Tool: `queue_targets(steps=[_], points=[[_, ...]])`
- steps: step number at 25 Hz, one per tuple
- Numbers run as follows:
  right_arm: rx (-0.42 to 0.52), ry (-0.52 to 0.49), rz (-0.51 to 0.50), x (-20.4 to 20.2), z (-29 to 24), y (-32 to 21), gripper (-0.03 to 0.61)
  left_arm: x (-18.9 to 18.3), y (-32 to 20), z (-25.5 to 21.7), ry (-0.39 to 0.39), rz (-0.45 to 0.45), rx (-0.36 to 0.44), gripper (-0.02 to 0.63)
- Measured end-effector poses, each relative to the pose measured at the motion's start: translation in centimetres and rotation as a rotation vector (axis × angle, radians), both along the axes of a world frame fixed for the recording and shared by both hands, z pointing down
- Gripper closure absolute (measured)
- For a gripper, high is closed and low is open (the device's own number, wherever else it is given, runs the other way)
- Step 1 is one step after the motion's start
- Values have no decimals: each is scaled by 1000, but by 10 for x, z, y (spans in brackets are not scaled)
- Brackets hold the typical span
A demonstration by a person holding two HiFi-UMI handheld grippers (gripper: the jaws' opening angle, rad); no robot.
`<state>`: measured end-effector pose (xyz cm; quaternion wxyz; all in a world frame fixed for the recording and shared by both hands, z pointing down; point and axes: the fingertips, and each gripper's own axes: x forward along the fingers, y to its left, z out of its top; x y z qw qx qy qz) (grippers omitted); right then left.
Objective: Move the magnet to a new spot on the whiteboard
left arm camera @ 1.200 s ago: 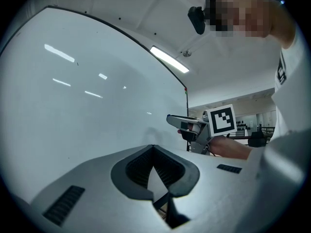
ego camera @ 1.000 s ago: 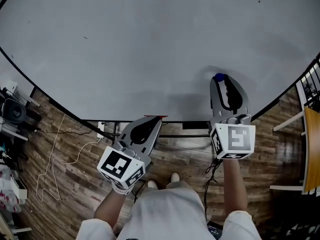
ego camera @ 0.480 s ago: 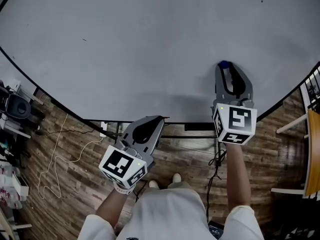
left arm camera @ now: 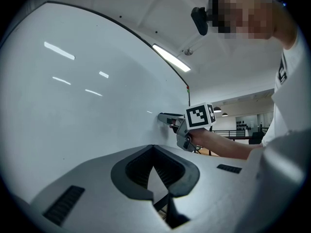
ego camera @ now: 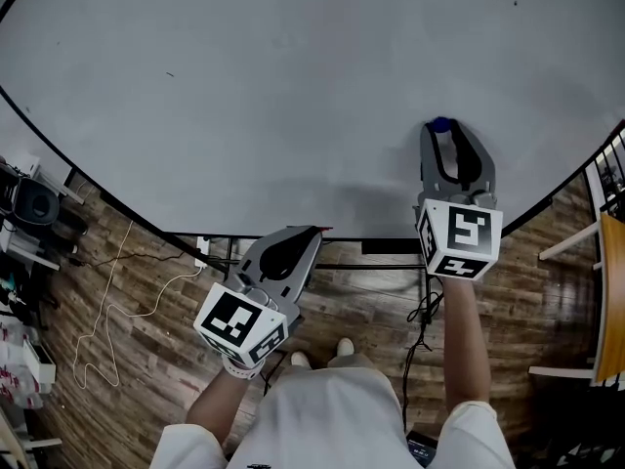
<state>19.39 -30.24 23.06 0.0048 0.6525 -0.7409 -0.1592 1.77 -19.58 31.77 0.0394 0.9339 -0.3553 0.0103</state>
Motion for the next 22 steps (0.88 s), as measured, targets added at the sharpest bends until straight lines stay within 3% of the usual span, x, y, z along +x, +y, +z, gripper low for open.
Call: queue_targets(steps=[15,22], points=[[21,-38,-23,-4,3,40,419,-8,4,1,5,-3,-2,607],[19,-55,-66,-17,7,76,548,-15,8,3,8,-15,-2,607]])
